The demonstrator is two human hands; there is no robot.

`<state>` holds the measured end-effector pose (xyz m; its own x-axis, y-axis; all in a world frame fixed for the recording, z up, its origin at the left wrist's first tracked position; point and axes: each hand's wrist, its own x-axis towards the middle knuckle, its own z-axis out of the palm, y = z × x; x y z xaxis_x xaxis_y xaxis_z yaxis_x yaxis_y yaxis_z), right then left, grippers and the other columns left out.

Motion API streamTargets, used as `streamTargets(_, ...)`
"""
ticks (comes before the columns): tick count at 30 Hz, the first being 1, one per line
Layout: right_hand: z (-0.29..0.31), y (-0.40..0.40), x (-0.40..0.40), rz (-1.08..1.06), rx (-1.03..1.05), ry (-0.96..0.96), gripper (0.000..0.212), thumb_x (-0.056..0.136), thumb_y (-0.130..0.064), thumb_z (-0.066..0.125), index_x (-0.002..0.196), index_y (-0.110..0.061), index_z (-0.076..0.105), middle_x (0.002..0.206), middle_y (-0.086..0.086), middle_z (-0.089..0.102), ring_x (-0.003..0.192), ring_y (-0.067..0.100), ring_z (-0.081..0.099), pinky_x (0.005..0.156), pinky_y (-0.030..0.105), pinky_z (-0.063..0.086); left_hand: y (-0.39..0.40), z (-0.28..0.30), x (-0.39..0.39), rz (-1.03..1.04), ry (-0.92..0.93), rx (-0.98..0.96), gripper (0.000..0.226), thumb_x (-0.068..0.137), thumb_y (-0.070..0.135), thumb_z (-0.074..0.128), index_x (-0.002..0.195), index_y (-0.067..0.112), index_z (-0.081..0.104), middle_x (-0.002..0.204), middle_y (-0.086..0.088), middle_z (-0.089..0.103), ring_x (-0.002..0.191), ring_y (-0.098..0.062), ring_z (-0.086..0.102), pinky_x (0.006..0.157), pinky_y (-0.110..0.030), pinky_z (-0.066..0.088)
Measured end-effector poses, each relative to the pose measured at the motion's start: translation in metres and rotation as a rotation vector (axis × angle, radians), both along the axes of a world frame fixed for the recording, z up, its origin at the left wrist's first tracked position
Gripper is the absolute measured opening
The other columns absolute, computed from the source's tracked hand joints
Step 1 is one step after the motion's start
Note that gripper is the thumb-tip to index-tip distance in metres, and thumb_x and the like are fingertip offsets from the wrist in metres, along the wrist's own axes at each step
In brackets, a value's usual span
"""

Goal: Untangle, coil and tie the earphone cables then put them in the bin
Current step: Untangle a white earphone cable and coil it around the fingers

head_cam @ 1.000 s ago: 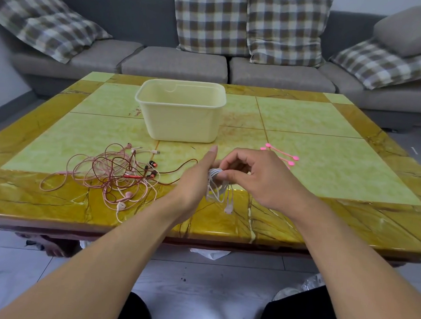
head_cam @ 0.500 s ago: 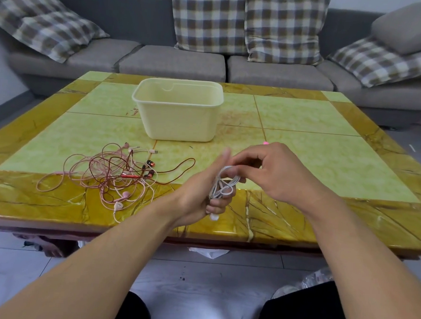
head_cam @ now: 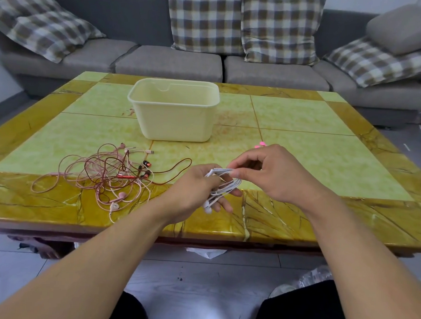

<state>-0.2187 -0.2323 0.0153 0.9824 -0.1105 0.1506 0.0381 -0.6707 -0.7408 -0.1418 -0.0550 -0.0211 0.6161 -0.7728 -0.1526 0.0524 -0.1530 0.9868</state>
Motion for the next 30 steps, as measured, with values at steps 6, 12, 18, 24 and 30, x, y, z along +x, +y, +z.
streamTargets(6,-0.003,0.002,0.002,-0.035,-0.089,0.032,0.010,0.088,-0.021,0.078,0.087,-0.031,0.079,0.076,-0.015,0.073,0.073,0.000,0.066,0.068,0.018,0.050,-0.002,-0.010,0.006,-0.031,0.071,0.064,0.014,0.101,0.000,0.044,0.097,-0.003,0.058,0.103,-0.015,0.076,0.095,-0.030,0.073,0.077,-0.039,0.055)
streamTargets(12,0.002,-0.003,-0.001,-0.071,-0.083,-0.033,0.008,0.090,-0.021,0.077,0.090,-0.029,0.079,0.078,-0.016,0.073,0.072,-0.005,0.064,0.066,0.009,0.044,0.014,0.002,0.018,-0.208,0.571,-0.152,0.029,0.095,0.017,0.042,0.077,0.008,0.063,0.133,-0.018,0.062,0.129,-0.037,0.057,0.105,-0.050,0.048)
streamTargets(18,-0.002,0.009,0.000,-0.019,-0.075,-0.061,0.011,0.090,-0.019,0.076,0.088,-0.029,0.078,0.077,-0.017,0.072,0.072,-0.004,0.064,0.069,0.009,0.044,0.010,0.005,0.009,-0.177,0.408,0.030,0.047,0.096,0.052,0.051,0.082,0.009,0.062,0.101,-0.021,0.069,0.109,-0.042,0.068,0.096,-0.050,0.055)
streamTargets(24,-0.004,0.009,0.002,-0.083,0.080,-0.163,0.006,0.092,-0.015,0.074,0.095,-0.018,0.077,0.081,-0.006,0.074,0.075,0.007,0.069,0.074,0.024,0.057,0.005,0.006,0.009,-0.005,0.363,-0.018,0.062,0.095,0.065,0.044,0.059,0.015,0.048,0.083,-0.016,0.070,0.092,-0.034,0.071,0.081,-0.042,0.056)
streamTargets(30,0.000,0.012,0.002,-0.058,-0.112,-0.191,0.008,0.094,-0.012,0.070,0.099,-0.016,0.076,0.087,-0.011,0.071,0.081,0.006,0.065,0.074,0.027,0.054,0.007,0.007,0.014,0.062,0.101,-0.010,0.053,0.085,0.063,0.057,0.061,0.016,0.054,0.109,-0.005,0.076,0.115,-0.021,0.066,0.104,-0.046,0.049)
